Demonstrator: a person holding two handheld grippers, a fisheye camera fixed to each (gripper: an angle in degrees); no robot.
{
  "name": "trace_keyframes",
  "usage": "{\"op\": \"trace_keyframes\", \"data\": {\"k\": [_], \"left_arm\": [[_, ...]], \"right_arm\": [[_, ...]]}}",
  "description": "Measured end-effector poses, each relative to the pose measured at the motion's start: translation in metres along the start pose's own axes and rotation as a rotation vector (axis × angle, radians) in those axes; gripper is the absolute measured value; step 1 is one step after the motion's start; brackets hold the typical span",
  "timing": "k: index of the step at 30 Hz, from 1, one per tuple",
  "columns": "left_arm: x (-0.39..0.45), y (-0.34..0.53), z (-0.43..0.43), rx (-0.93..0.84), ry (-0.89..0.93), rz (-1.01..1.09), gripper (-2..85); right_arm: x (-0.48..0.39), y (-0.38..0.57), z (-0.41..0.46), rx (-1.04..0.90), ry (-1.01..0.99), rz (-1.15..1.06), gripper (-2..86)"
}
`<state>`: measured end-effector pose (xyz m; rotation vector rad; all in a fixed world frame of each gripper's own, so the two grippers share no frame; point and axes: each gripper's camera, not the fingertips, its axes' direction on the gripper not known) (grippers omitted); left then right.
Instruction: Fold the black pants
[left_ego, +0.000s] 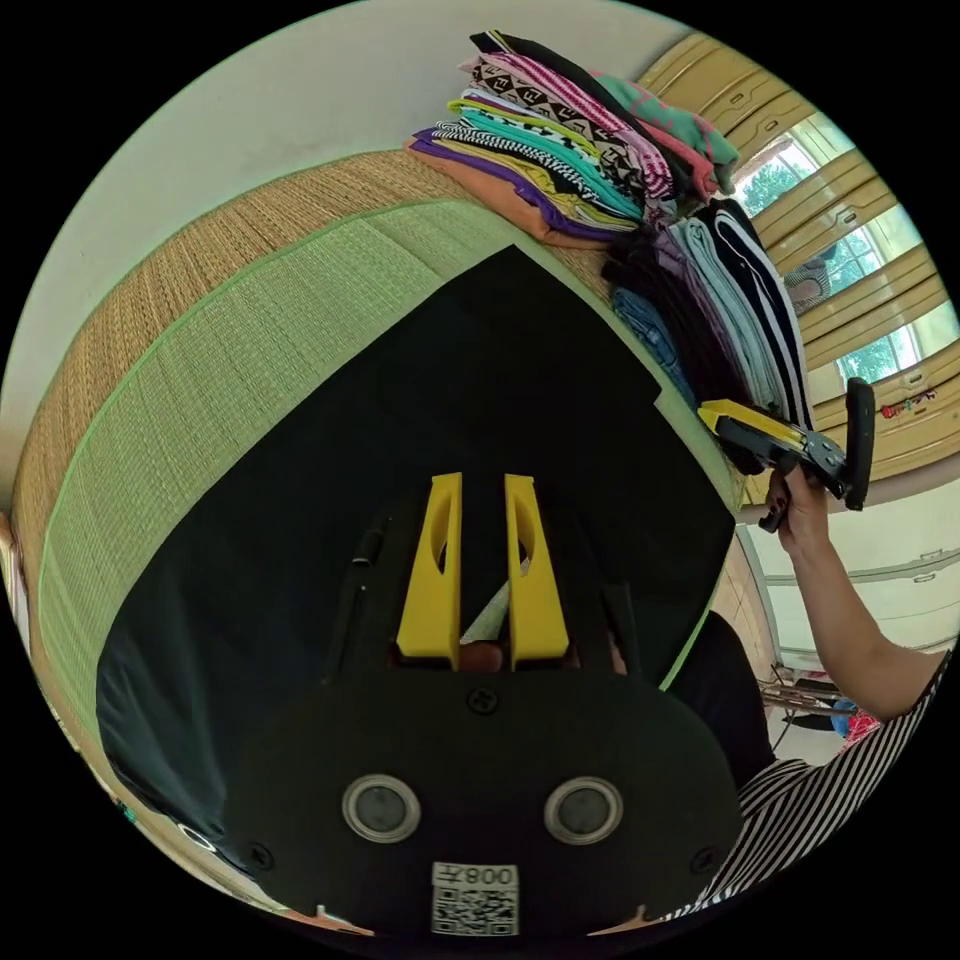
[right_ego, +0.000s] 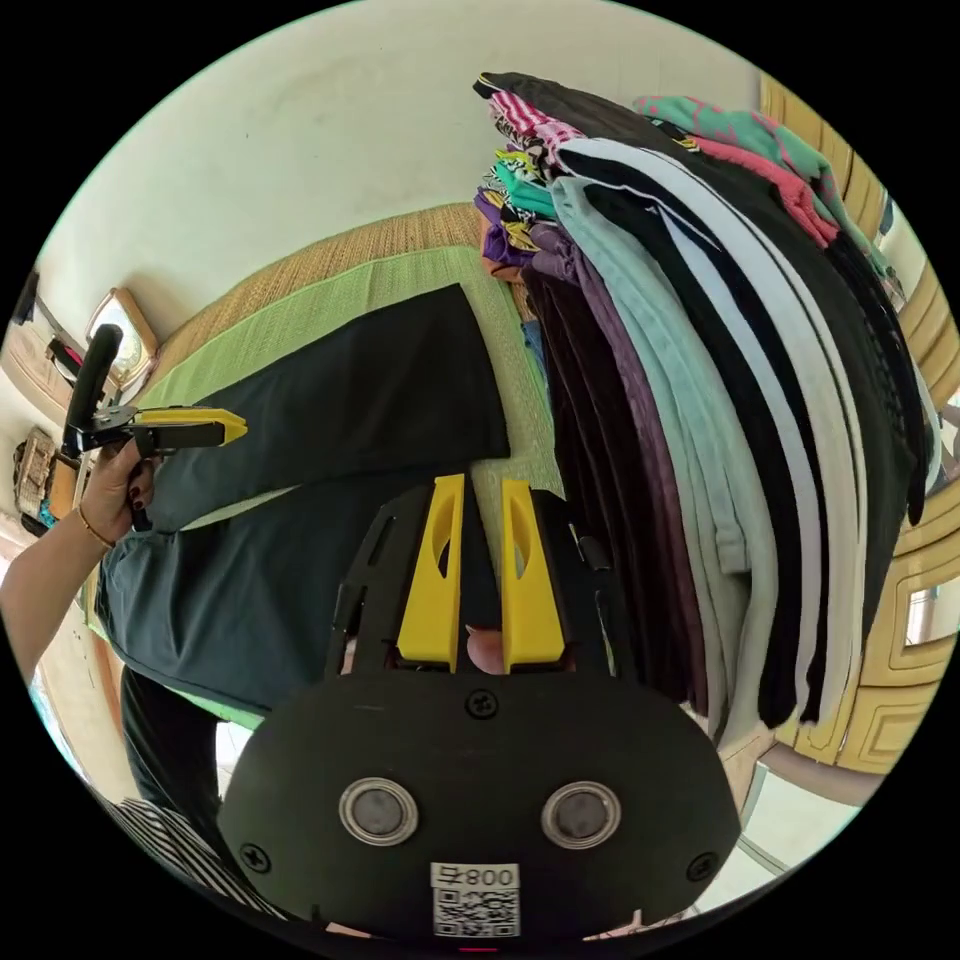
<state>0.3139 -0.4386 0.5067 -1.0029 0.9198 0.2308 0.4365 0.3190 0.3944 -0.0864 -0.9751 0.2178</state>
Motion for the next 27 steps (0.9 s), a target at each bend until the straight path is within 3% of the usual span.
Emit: {"op": "trace_keyframes", "data": {"k": [6, 13, 17, 22, 24, 27], "left_arm": [[-0.007, -0.064, 0.019, -0.06, -0.075, -0.095, 5.6], [0.005, -0.116, 0.022, 0.018, -0.153, -0.135, 2.0], [0.018, -0.13, 0.019, 0.07, -0.108, -0.14, 2.7], [0.079, -0.132, 0.032, 0.085, 0.251, 0.086, 6.6], [0.104, -0.137, 0.043, 0.029, 0.282, 0.162, 7.5], [0.141, -0.149, 0.061, -0.055, 0.178, 0.271, 8.1]], "right_arm": [[0.01, -0.024, 0.022, -0.07, 0.024, -0.018, 5.1], [0.018, -0.048, 0.015, -0.071, 0.061, -0.065, 0.8], [0.027, -0.046, 0.0, -0.057, 0.026, -0.054, 1.6], [0.041, 0.034, -0.05, -0.023, -0.108, -0.064, 6.0], [0.046, 0.068, -0.061, -0.061, -0.073, -0.054, 6.4], [0.055, 0.109, -0.069, -0.142, -0.006, -0.016, 7.4]]}}
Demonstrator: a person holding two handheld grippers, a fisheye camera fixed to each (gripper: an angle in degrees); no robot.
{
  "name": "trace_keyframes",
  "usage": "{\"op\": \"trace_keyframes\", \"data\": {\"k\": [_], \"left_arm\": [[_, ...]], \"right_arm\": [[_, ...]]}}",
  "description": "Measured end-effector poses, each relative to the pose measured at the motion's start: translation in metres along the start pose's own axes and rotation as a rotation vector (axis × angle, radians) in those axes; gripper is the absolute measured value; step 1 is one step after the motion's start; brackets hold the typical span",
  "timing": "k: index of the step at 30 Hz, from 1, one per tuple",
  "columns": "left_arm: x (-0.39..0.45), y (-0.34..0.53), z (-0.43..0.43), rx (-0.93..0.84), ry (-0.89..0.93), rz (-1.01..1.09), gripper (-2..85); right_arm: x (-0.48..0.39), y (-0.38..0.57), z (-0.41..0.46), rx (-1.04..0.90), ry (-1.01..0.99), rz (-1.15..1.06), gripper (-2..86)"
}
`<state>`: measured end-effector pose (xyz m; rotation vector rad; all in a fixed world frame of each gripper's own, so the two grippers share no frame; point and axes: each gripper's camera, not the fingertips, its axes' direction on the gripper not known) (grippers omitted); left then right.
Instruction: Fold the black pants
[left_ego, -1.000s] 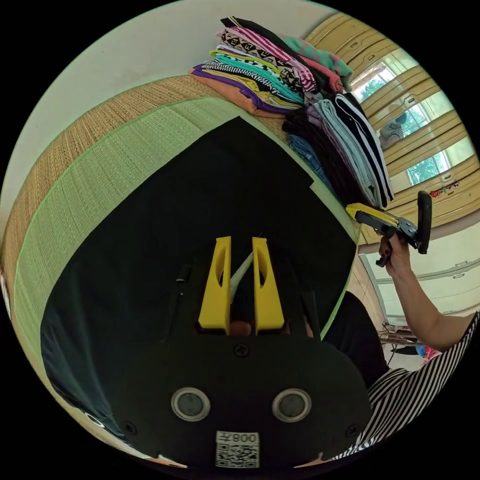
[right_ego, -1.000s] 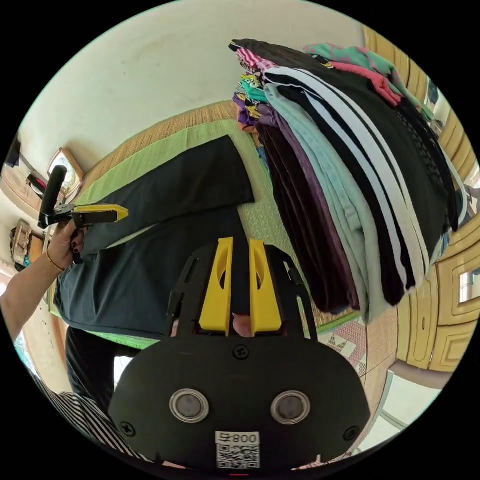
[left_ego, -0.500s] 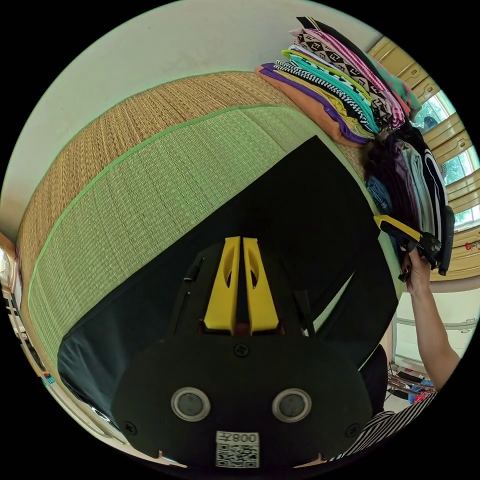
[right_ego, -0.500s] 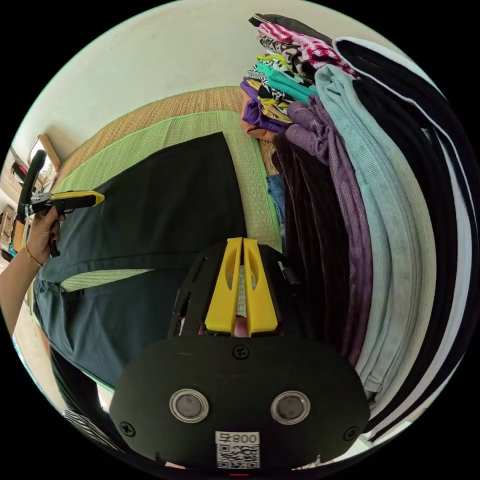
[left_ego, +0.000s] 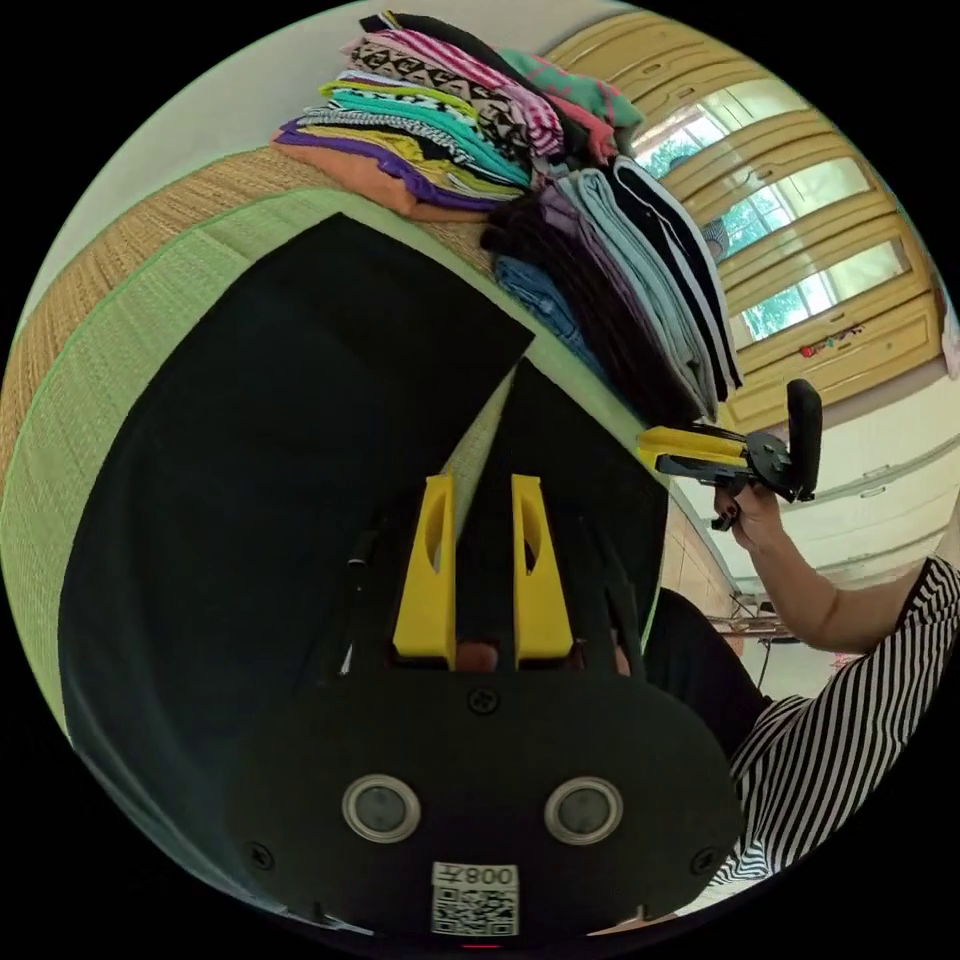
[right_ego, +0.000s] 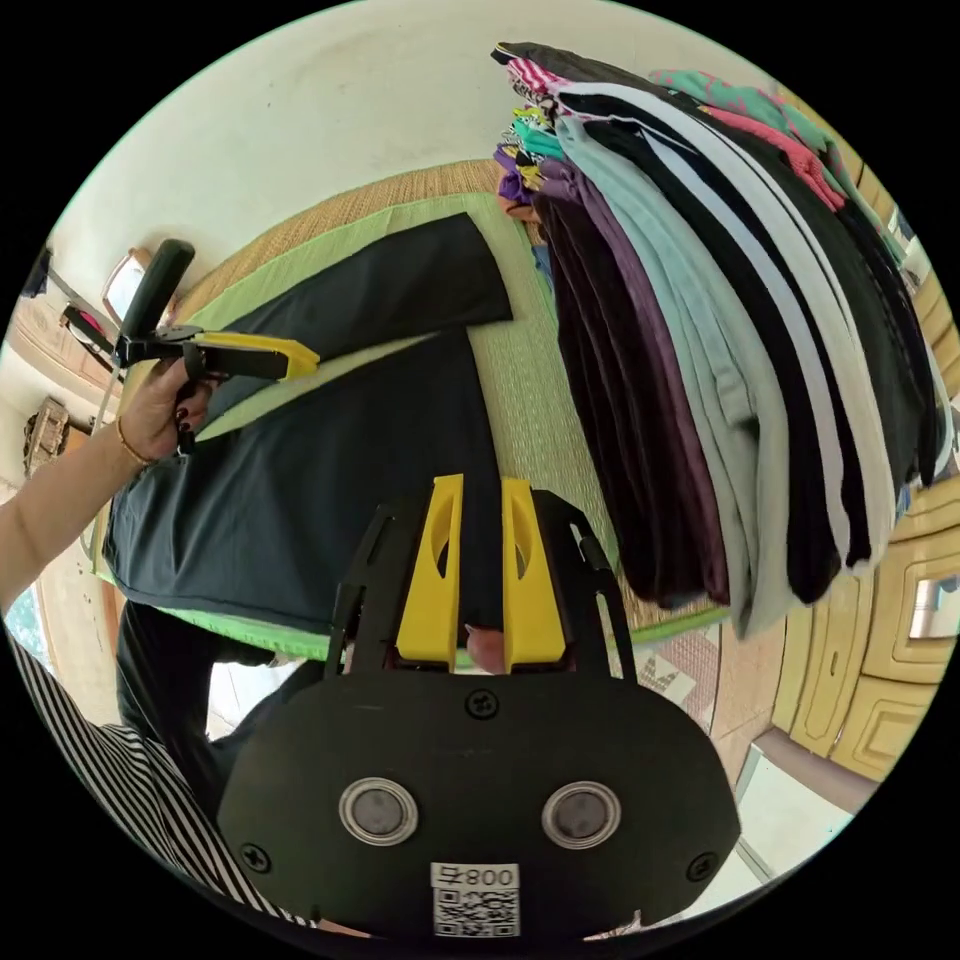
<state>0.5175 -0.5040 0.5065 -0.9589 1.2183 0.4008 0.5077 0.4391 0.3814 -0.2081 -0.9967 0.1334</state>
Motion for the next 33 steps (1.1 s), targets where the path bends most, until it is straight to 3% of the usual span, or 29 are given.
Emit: {"op": "trace_keyframes", "data": {"k": [3, 6, 12, 18, 26, 33], "left_arm": [[0.021, -0.014, 0.01, -0.035, -0.198, 0.067, 6.3], [0.034, -0.022, 0.014, -0.056, -0.26, 0.109, 3.9], [0.041, -0.031, 0.017, -0.062, -0.228, 0.067, 0.8], [0.05, -0.039, -0.002, 0.048, -0.179, 0.088, 0.3], [0.041, -0.044, 0.036, -0.085, -0.211, 0.041, 0.4], [0.031, -0.006, 0.015, 0.054, -0.12, -0.017, 1.0]], "right_arm": [[0.006, 0.019, 0.003, -0.048, -0.001, 0.043, 7.8], [0.0, 0.019, 0.002, -0.033, 0.059, 0.028, 7.6], [-0.003, 0.02, -0.002, -0.045, 0.067, -0.001, 2.7], [0.028, 0.033, -0.038, 0.058, -0.037, 0.075, 1.6], [0.057, 0.035, -0.01, -0.019, -0.099, 0.163, 2.6], [0.058, 0.043, -0.022, 0.049, -0.028, 0.206, 0.9]]}}
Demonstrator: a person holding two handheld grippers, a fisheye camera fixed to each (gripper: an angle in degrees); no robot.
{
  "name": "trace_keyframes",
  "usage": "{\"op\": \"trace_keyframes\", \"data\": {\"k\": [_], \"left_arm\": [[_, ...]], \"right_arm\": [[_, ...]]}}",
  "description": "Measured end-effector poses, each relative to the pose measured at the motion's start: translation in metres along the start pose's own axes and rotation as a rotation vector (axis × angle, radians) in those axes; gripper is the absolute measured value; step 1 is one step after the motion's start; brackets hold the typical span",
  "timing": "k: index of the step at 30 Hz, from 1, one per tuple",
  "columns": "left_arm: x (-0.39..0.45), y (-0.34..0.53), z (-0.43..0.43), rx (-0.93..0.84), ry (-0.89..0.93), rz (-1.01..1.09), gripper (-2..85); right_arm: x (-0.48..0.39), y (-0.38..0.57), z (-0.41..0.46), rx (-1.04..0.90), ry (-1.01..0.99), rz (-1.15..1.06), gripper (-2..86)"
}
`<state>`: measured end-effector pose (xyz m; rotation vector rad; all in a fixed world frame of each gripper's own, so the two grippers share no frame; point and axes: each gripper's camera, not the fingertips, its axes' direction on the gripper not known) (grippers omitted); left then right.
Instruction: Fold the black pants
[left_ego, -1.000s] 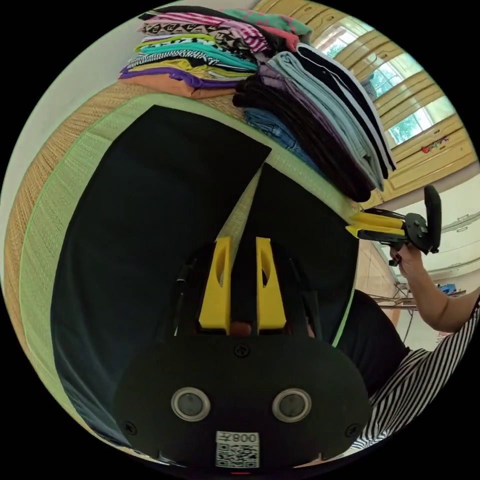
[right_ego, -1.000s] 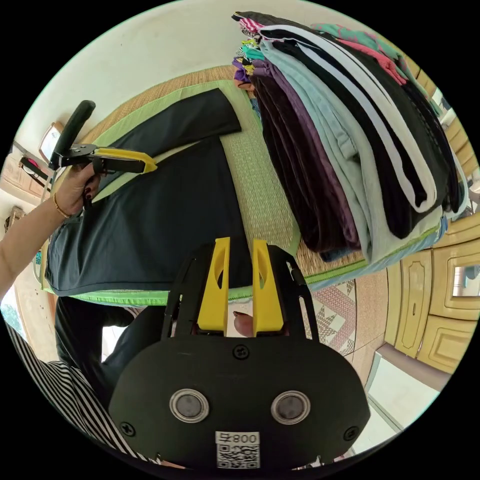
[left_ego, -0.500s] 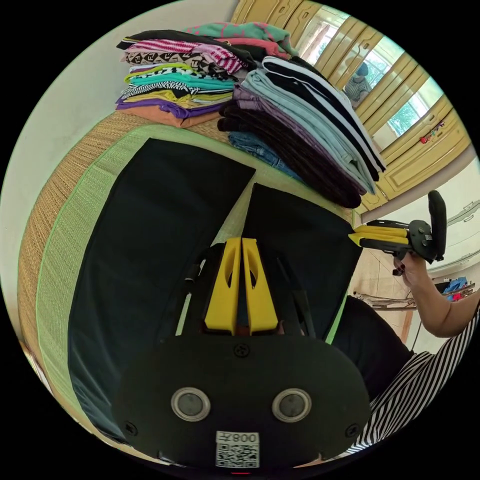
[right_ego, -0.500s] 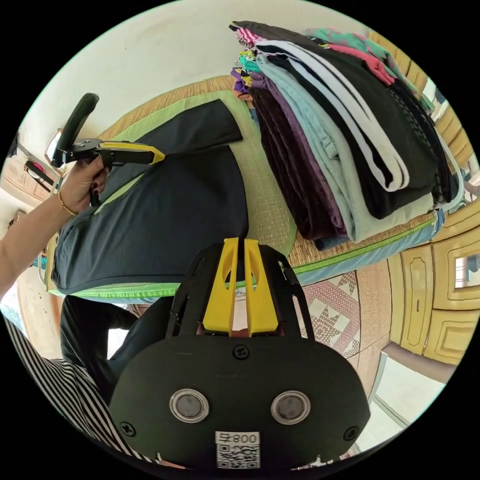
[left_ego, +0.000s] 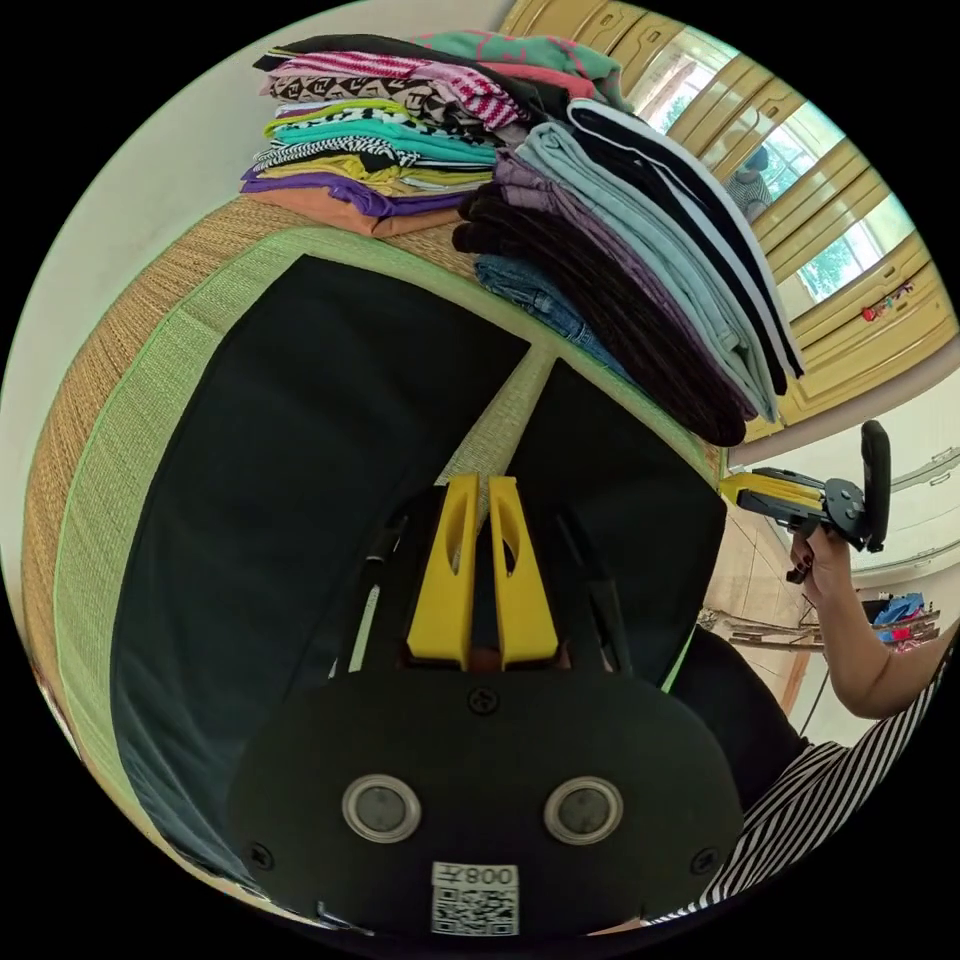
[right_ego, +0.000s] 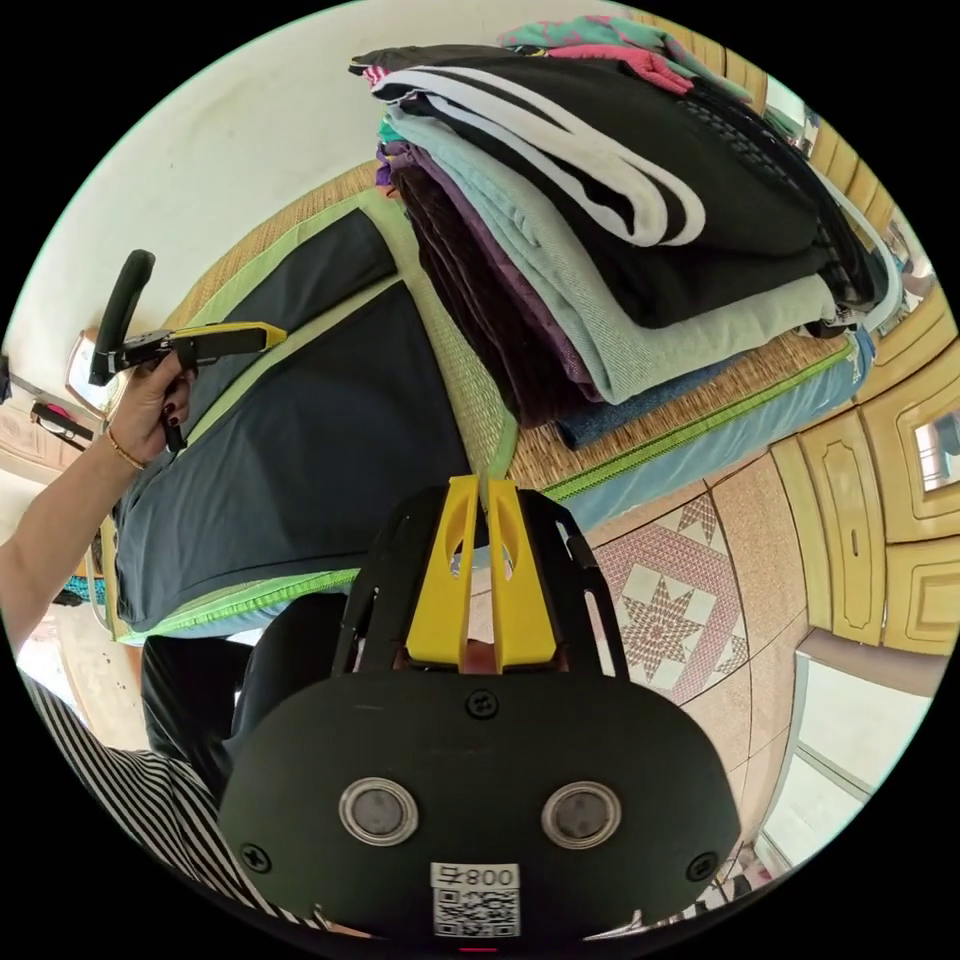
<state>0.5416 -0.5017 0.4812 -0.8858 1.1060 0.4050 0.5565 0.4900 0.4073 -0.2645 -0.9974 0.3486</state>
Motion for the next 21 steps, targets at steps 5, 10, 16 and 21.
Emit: {"op": "trace_keyframes", "data": {"k": [5, 10, 16, 21], "left_arm": [[-0.006, 0.041, 0.003, -0.024, 0.051, -0.014, 0.4], [-0.019, 0.077, 0.008, -0.06, 0.093, -0.093, 0.1], [-0.018, 0.154, -0.021, -0.006, 0.118, -0.072, 0.1], [-0.034, 0.257, -0.04, -0.004, 0.054, -0.27, 0.1]], "right_arm": [[-0.036, -0.006, 0.01, 0.001, -0.034, -0.123, -0.2], [-0.052, -0.012, 0.038, -0.063, -0.043, -0.128, -0.3], [-0.093, -0.017, 0.03, -0.009, -0.067, -0.229, 0.0], [-0.149, -0.016, 0.059, -0.082, -0.111, -0.39, 0.0]]}}
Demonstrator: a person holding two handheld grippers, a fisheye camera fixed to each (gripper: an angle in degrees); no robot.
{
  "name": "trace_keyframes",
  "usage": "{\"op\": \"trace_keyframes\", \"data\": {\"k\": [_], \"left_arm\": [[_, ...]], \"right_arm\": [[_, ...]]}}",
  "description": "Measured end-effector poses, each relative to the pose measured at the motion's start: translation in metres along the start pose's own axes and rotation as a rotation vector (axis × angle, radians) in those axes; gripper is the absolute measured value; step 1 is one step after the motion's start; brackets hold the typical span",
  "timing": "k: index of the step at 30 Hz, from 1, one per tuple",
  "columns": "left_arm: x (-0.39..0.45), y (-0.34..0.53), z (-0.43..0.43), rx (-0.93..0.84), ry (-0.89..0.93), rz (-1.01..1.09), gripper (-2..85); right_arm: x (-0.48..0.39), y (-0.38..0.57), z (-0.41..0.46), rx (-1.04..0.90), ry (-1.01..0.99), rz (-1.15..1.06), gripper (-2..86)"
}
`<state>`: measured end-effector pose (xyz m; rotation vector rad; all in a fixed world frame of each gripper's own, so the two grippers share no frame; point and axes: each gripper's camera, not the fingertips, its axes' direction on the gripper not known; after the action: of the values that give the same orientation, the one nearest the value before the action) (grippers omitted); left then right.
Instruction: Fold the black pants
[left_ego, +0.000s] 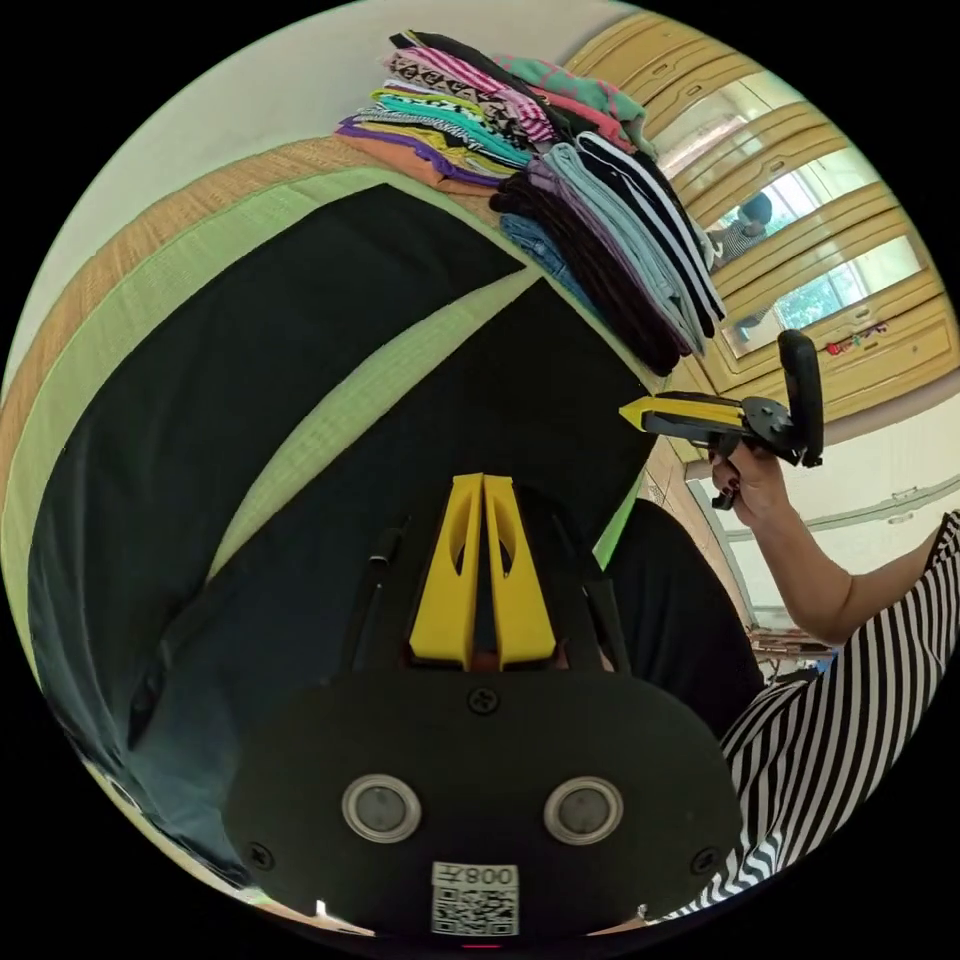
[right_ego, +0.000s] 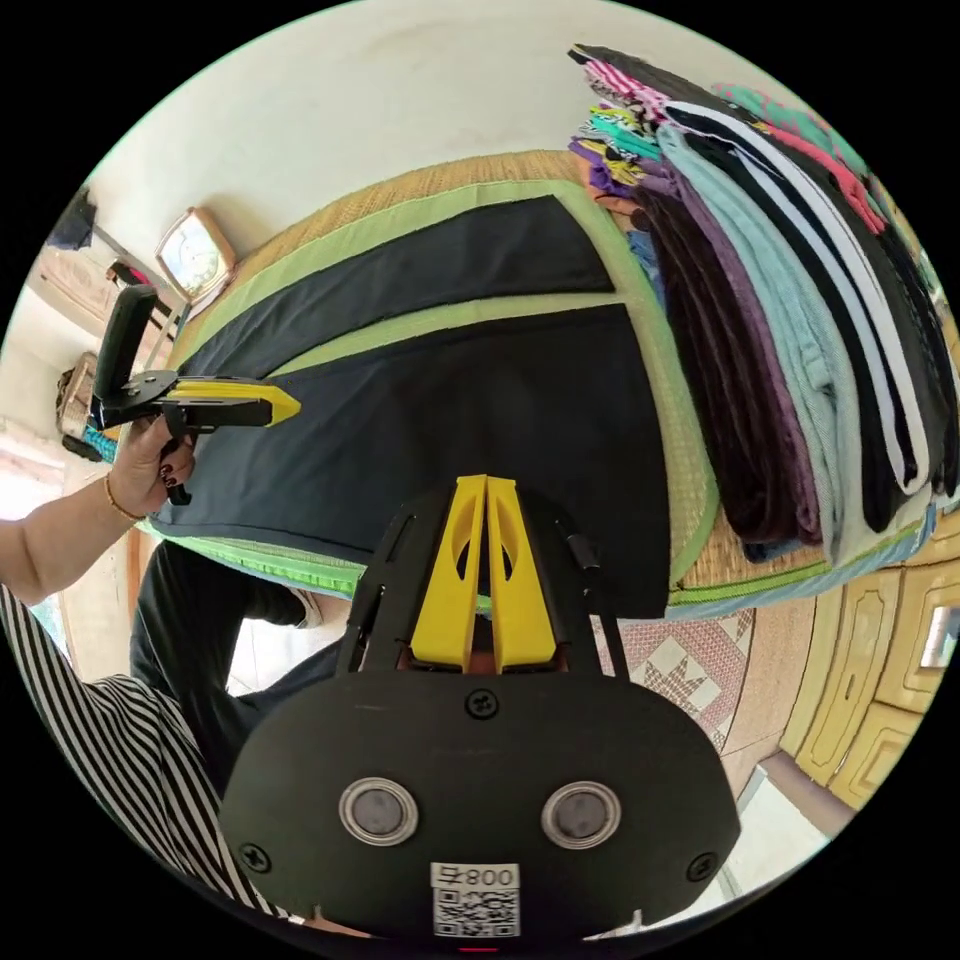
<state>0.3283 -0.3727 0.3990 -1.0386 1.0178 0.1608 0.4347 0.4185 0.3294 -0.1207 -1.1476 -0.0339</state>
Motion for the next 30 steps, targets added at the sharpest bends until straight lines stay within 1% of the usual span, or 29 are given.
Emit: {"op": "trace_keyframes", "data": {"k": [2, 3, 4, 6, 8, 11, 13, 16, 19, 20, 22, 24, 25, 27, 30], "left_arm": [[-0.02, 0.033, 0.002, -0.033, -0.016, -0.091, 0.0], [-0.031, 0.053, 0.007, -0.061, -0.03, -0.145, 0.1], [-0.04, 0.071, 0.006, 0.007, 0.037, -0.151, 0.1], [-0.053, 0.087, 0.005, 0.002, 0.109, -0.213, 0.1], [-0.061, 0.097, -0.002, 0.012, 0.093, -0.234, 0.1], [-0.08, 0.113, -0.028, 0.12, 0.055, -0.235, 0.1], [-0.103, 0.127, -0.05, 0.196, -0.023, -0.271, 0.1], [-0.135, 0.147, -0.069, 0.242, -0.148, -0.338, 0.1], [-0.165, 0.169, -0.073, 0.207, -0.27, -0.417, 0.1], [-0.17, 0.174, -0.071, 0.19, -0.281, -0.434, 0.1], [-0.187, 0.196, -0.062, 0.119, -0.242, -0.471, 0.1], [-0.19, 0.213, -0.064, 0.166, -0.242, -0.468, 0.1], [-0.193, 0.223, -0.066, 0.171, -0.238, -0.465, 0.1], [-0.198, 0.235, -0.069, 0.165, -0.233, -0.461, 0.1], [-0.211, 0.255, -0.078, 0.164, -0.178, -0.478, 0.0]], "right_arm": [[-0.014, -0.005, 0.018, -0.05, -0.001, -0.039, 0.0], [-0.019, -0.006, 0.023, -0.024, 0.023, -0.03, -0.1], [-0.02, -0.008, 0.026, -0.03, 0.016, -0.02, -0.1], [-0.018, -0.015, 0.029, -0.046, -0.025, 0.008, -0.2], [-0.019, -0.022, 0.028, -0.026, -0.04, 0.018, -0.1], [-0.028, -0.049, 0.023, 0.037, -0.032, -0.016, 0.0], [-0.042, -0.084, 0.023, 0.094, -0.015, -0.07, 0.0], [-0.06, -0.14, 0.037, 0.141, 0.026, -0.137, 0.0], [-0.072, -0.192, 0.066, 0.109, 0.054, -0.152, 0.0], [-0.074, -0.199, 0.072, 0.098, 0.061, -0.152, 0.0], [-0.076, -0.22, 0.103, 0.019, 0.084, -0.137, -0.1], [-0.077, -0.224, 0.124, -0.044, 0.096, -0.129, -0.1], [-0.079, -0.221, 0.126, 0.004, 0.08, -0.131, -0.2], [-0.08, -0.224, 0.132, 0.0, 0.064, -0.13, -0.2], [-0.084, -0.236, 0.139, -0.026, 0.054, -0.118, -0.2]]}}
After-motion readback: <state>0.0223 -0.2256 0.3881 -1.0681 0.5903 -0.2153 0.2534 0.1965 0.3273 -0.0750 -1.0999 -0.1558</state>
